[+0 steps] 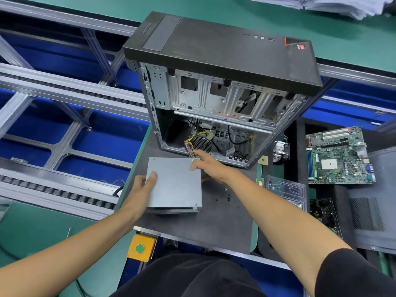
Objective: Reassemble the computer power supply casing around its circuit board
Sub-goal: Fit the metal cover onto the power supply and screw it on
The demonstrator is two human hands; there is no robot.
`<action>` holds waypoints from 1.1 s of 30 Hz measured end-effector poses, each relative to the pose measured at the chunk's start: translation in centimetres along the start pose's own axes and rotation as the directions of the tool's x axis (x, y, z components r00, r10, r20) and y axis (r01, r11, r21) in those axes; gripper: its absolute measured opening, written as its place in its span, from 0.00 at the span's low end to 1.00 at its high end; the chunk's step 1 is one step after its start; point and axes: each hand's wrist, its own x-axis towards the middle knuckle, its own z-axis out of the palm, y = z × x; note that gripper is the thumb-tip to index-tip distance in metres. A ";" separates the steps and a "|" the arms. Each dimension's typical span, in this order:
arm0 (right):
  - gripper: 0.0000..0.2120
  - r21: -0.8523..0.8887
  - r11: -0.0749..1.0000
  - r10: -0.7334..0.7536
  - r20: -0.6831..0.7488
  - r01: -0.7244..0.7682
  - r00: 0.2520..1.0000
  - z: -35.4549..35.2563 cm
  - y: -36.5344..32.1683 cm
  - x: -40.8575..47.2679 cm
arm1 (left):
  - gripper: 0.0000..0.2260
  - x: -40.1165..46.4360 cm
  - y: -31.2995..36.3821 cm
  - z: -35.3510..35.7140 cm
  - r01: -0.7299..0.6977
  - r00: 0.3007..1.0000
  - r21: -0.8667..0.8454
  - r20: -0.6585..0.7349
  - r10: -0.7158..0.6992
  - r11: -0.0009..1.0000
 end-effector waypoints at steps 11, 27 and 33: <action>0.38 0.025 0.999 0.040 -0.033 -0.039 0.999 0.0 0.1 -0.3 | 0.33 -1.1 0.7 0.1 0.002 0.999 -0.105 0.035 0.002 0.994; 0.42 -0.054 0.998 -0.027 -0.040 0.024 0.999 -0.2 0.1 -0.7 | 0.28 -1.5 0.1 0.6 -0.080 0.995 -0.088 0.054 0.085 0.993; 0.36 0.004 1.000 -0.003 -0.043 0.003 0.999 -0.1 0.4 -0.2 | 0.24 -1.0 -1.2 0.4 -0.064 0.996 -0.075 0.057 0.069 0.995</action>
